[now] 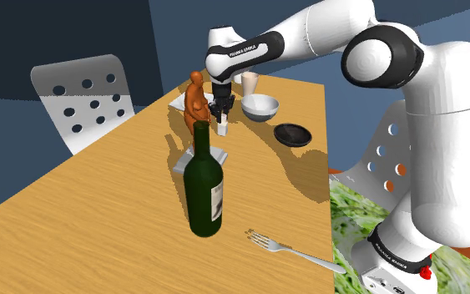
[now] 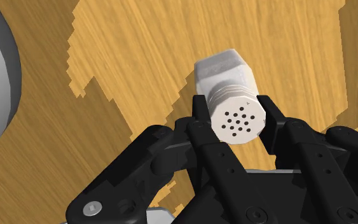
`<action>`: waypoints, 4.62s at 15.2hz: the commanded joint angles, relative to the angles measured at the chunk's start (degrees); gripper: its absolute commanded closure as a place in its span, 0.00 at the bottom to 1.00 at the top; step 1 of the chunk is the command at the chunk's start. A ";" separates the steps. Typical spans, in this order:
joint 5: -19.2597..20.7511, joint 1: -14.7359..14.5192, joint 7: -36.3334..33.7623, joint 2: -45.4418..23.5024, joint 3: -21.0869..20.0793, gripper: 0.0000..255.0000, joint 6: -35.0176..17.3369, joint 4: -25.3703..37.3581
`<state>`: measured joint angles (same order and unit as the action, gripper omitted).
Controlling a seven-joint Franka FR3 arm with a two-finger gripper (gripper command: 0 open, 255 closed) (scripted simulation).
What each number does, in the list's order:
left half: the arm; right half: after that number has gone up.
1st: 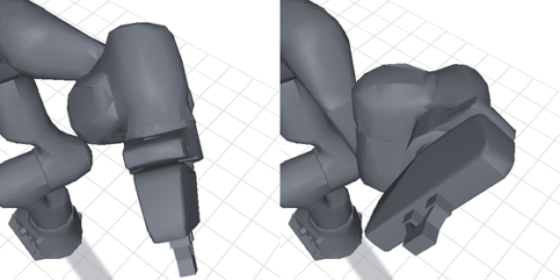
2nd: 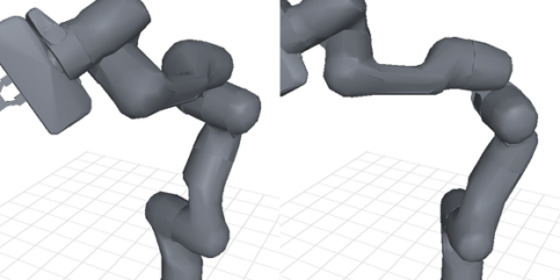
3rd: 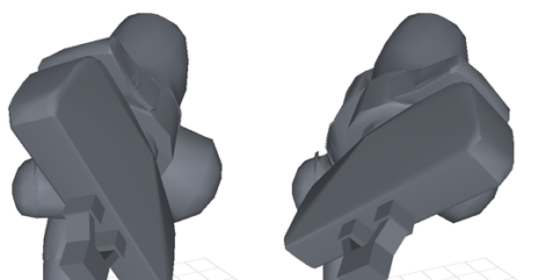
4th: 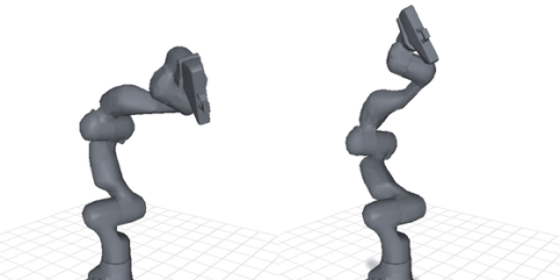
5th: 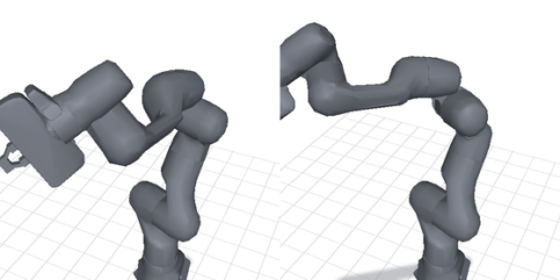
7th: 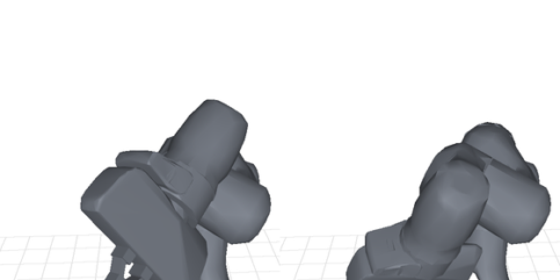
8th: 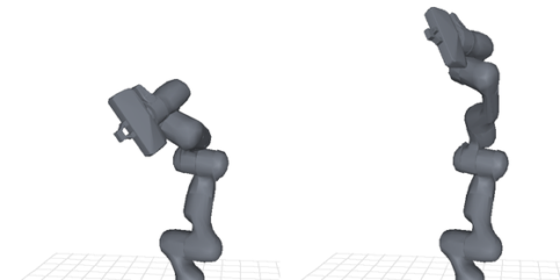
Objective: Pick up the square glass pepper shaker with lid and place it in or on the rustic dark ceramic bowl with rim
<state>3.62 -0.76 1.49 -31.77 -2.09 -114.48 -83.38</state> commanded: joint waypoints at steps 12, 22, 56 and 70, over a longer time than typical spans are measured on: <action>-0.20 -0.03 0.35 2.04 -0.08 1.00 7.33 5.30; -0.30 -0.13 0.66 2.46 -0.11 1.00 14.78 12.33; 0.56 10.67 19.06 47.74 8.50 1.00 9.59 -37.30; 0.72 10.78 18.73 45.87 8.82 1.00 -1.32 -46.35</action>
<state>4.35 10.05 20.29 14.28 6.75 -115.13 -129.27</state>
